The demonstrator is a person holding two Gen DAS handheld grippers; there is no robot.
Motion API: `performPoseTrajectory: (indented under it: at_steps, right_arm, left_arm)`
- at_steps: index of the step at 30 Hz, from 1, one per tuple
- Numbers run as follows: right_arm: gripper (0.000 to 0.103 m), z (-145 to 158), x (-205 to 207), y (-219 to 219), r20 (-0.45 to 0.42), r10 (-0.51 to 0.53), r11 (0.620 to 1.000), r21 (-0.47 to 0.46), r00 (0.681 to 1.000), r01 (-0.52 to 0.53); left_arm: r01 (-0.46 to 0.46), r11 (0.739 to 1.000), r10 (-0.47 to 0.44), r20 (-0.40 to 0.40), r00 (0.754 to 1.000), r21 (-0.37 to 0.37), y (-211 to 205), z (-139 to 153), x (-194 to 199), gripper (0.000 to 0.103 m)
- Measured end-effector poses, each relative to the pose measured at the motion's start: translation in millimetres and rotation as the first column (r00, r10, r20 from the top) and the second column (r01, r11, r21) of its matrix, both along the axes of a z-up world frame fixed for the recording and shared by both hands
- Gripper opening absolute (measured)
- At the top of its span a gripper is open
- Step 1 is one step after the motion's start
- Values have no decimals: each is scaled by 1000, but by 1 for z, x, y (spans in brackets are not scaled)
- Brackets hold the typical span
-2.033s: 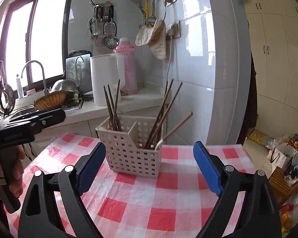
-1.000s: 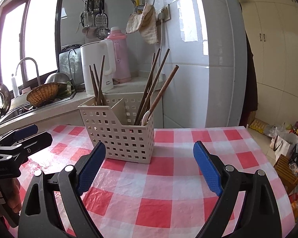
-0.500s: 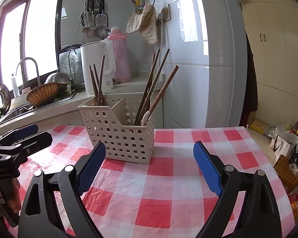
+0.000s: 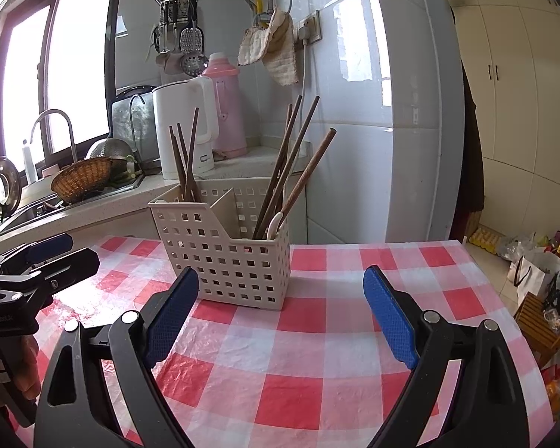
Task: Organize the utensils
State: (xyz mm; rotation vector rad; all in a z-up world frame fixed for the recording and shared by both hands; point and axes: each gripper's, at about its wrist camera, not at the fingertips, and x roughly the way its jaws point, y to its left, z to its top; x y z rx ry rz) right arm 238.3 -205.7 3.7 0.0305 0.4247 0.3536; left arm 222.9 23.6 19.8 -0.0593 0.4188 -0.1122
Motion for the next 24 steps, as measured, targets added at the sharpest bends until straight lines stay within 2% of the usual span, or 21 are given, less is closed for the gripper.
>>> performPoseTrajectory:
  at_steps: [24]
  right_arm:
    - [84, 1, -2, 0, 2, 6, 1000, -1, 1000, -6]
  left_arm:
    - [-2, 1000, 2, 2, 1000, 2, -1, 1, 0, 98]
